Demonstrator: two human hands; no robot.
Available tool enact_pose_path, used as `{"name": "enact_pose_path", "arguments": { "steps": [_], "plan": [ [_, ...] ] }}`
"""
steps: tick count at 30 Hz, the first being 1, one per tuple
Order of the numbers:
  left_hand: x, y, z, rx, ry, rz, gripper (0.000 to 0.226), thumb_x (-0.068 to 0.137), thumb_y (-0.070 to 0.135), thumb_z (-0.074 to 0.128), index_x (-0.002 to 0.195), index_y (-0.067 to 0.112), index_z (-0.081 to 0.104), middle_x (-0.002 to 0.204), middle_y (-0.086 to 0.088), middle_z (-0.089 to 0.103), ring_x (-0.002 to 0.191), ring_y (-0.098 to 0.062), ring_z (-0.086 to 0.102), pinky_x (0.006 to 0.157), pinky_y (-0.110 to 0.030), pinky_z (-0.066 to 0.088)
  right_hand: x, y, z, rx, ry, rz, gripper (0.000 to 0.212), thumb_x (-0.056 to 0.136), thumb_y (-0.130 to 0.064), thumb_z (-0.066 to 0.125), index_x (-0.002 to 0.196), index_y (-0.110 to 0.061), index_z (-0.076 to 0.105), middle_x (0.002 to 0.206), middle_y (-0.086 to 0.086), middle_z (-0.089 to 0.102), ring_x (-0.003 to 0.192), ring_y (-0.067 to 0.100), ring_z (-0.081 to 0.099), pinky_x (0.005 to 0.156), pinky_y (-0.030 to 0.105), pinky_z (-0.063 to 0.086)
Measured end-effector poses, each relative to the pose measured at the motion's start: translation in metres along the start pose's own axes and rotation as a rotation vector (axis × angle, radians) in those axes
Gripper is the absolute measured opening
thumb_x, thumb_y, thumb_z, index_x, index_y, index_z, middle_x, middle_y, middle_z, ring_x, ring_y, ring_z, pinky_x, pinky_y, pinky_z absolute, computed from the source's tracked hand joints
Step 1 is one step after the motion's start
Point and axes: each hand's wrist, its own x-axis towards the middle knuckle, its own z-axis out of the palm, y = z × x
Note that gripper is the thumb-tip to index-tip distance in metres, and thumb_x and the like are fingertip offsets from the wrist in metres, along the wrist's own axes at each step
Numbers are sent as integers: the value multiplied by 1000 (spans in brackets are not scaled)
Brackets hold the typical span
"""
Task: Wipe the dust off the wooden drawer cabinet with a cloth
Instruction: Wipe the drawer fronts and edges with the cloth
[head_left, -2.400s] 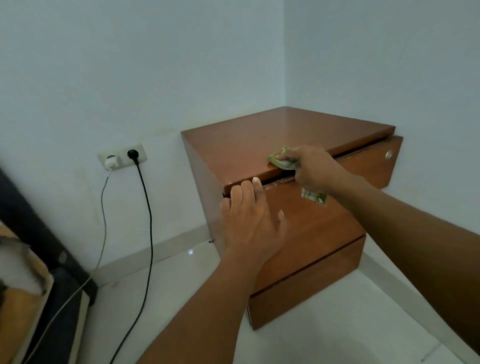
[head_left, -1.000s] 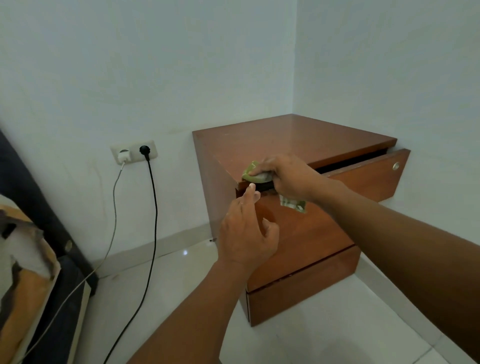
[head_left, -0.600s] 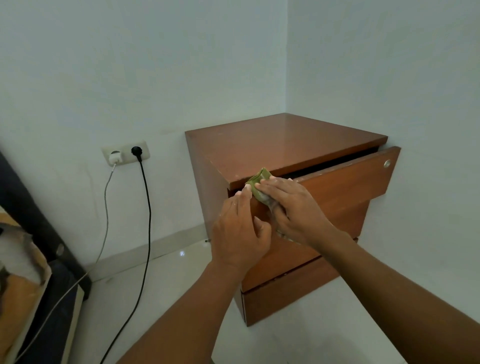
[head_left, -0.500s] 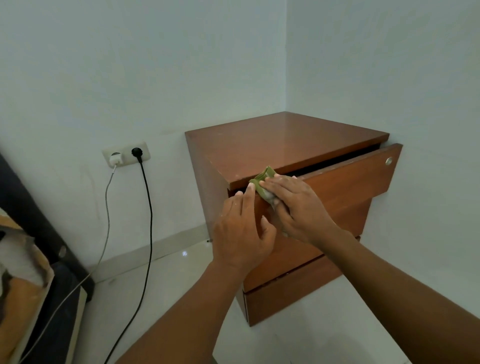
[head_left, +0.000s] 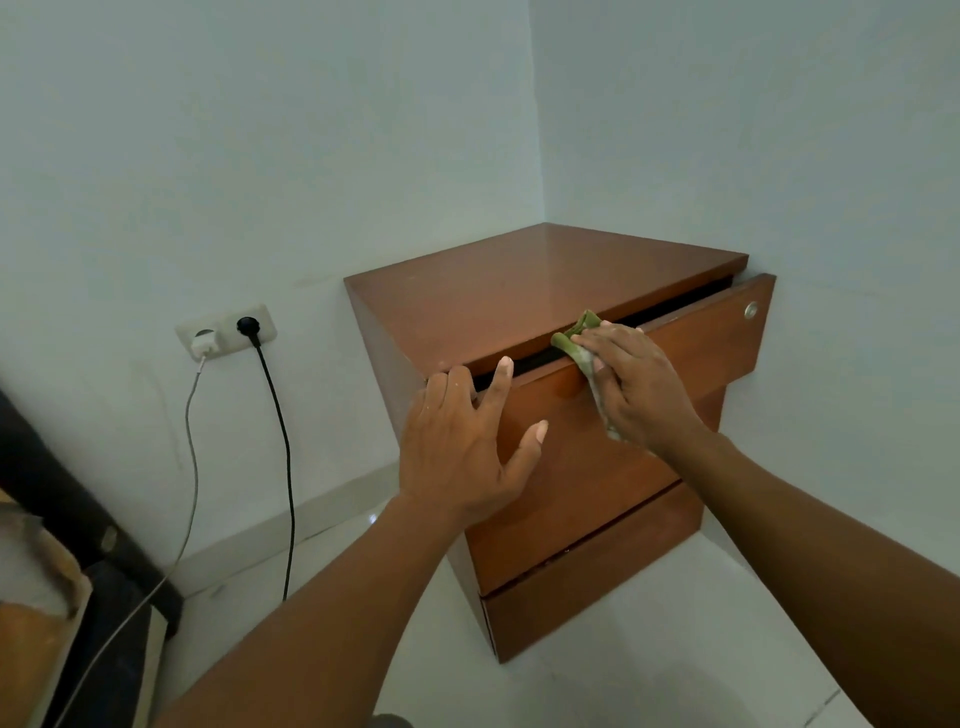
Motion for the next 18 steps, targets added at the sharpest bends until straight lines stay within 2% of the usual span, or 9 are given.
{"name": "enact_pose_path", "arguments": {
  "steps": [4,6,8,10,13,16,18],
  "plan": [
    [1,6,-2,69,-72,15,80,95,71,19,151,19,42,105,-6,46,91,-18,42,77,-34,39,7,17,-9,15,52,104,33,101,-13,50,132,-15,61,136,9,60,132,26,49,113,46,39],
    [-4,12,-1,101,-81,2,83,94,72,20,152,16,40,105,-7,46,91,-20,42,79,-36,39,10,12,-14,32,92,161,28,99,-9,53,125,-11,65,127,13,64,120,28,55,102,38,45],
    [-5,14,1,113,-90,-12,85,94,72,21,153,14,37,106,-8,47,91,-21,42,81,-37,39,8,-5,-13,58,110,137,25,99,-12,53,119,-8,66,119,14,65,109,28,59,91,32,48],
    [-2,13,4,111,-88,-9,85,94,71,23,154,13,37,105,-9,47,90,-22,42,80,-38,39,-2,-24,-2,78,51,18,32,97,-21,48,122,-10,65,126,12,63,116,26,59,97,37,50],
    [1,11,6,94,-76,7,80,95,67,28,150,11,43,103,-11,49,89,-24,45,78,-39,41,-10,-25,15,67,-1,-91,45,100,-29,33,136,-16,58,142,5,58,137,22,47,116,44,35],
    [12,4,5,57,-42,29,77,96,65,26,144,11,52,105,-12,56,92,-25,53,79,-38,46,-6,-10,14,-3,-7,-87,48,103,-36,27,144,-23,51,149,-1,52,143,18,40,120,45,29],
    [31,-3,4,38,-43,132,76,96,65,25,143,12,53,110,-12,60,96,-26,55,83,-40,48,-5,1,13,-35,21,-71,46,104,-36,29,144,-25,50,148,-2,52,142,18,41,119,47,31]
  ]
}}
